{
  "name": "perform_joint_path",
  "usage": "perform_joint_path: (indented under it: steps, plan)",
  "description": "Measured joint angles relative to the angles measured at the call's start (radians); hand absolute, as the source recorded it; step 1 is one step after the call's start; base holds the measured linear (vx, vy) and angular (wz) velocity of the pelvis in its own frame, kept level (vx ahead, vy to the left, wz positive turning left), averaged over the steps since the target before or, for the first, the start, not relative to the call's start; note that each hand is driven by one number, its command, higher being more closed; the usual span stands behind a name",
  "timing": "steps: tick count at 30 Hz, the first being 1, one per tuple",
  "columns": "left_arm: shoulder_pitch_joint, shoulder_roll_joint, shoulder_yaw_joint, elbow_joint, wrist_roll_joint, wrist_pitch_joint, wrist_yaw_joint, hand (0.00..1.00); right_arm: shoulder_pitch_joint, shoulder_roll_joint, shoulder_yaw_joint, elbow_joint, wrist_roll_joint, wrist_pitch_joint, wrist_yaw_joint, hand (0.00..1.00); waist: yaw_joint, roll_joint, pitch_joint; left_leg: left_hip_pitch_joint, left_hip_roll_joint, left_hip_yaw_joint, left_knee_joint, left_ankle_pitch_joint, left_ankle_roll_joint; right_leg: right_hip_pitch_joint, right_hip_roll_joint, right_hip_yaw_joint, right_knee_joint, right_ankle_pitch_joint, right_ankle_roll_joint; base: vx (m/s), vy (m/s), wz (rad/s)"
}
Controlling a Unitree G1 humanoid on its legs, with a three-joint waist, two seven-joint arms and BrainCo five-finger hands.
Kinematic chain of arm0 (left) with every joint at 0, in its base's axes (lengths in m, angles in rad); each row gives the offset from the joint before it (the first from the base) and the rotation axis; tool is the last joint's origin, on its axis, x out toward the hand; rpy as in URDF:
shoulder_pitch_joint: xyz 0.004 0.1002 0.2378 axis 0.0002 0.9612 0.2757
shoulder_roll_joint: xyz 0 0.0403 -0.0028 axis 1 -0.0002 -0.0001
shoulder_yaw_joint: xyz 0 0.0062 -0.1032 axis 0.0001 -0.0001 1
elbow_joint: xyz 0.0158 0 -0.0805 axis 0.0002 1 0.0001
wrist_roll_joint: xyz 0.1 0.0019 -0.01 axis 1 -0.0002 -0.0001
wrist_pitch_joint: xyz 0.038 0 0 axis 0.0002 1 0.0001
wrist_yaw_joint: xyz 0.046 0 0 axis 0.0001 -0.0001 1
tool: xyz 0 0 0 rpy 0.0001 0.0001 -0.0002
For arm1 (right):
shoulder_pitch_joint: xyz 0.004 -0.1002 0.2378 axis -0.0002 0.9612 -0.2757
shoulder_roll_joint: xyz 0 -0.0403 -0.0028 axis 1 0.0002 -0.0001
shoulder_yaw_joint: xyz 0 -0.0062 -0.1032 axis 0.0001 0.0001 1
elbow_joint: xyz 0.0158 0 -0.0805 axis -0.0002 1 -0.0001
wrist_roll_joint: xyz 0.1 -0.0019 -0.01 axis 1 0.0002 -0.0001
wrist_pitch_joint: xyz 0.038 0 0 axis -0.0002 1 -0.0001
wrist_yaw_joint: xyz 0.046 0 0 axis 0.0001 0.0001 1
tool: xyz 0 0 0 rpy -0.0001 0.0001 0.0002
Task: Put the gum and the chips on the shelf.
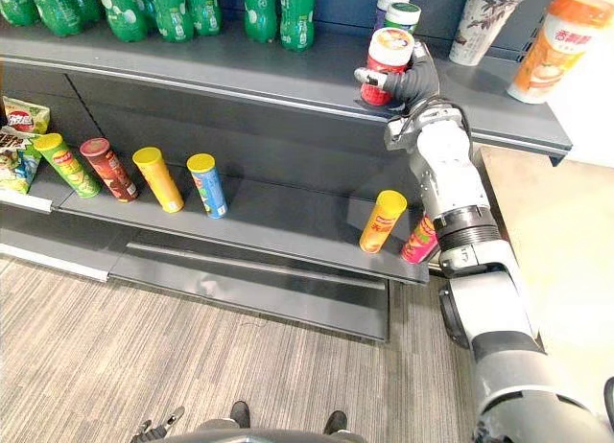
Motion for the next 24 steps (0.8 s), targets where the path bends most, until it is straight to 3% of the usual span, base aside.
perform_joint_path:
  steps: [13,14,24]
  plan:
    - [0.0,0.005,-0.01,-0.01,0.0,0.0,-0.002,0.0,-0.075,-0.001,-0.001,0.053,-0.018,-0.028,-0.002,1.0,0.0,-0.001,0.05,-0.006,-0.013,-0.009,-0.005,0.006,0.007,-0.001,-0.013,-0.012,0.0,0.002,0.004,0.0,0.003,0.01]
    - [0.0,0.005,-0.01,-0.012,0.0,0.0,-0.002,0.0,-0.078,-0.002,-0.001,0.056,-0.018,-0.03,-0.001,0.0,0.0,-0.002,0.053,-0.006,-0.014,-0.012,-0.004,0.006,0.007,0.0,-0.014,-0.014,0.0,0.002,0.005,0.01,0.01,0.07]
    - [-0.002,0.014,-0.028,-0.026,0.0,0.001,-0.003,0.0,-0.103,-0.008,0.001,0.086,-0.019,-0.032,0.021,0.0,0.005,-0.012,0.066,-0.007,-0.012,-0.013,-0.004,0.006,0.008,0.001,-0.013,-0.013,0.0,0.002,0.005,0.0,0.001,0.01]
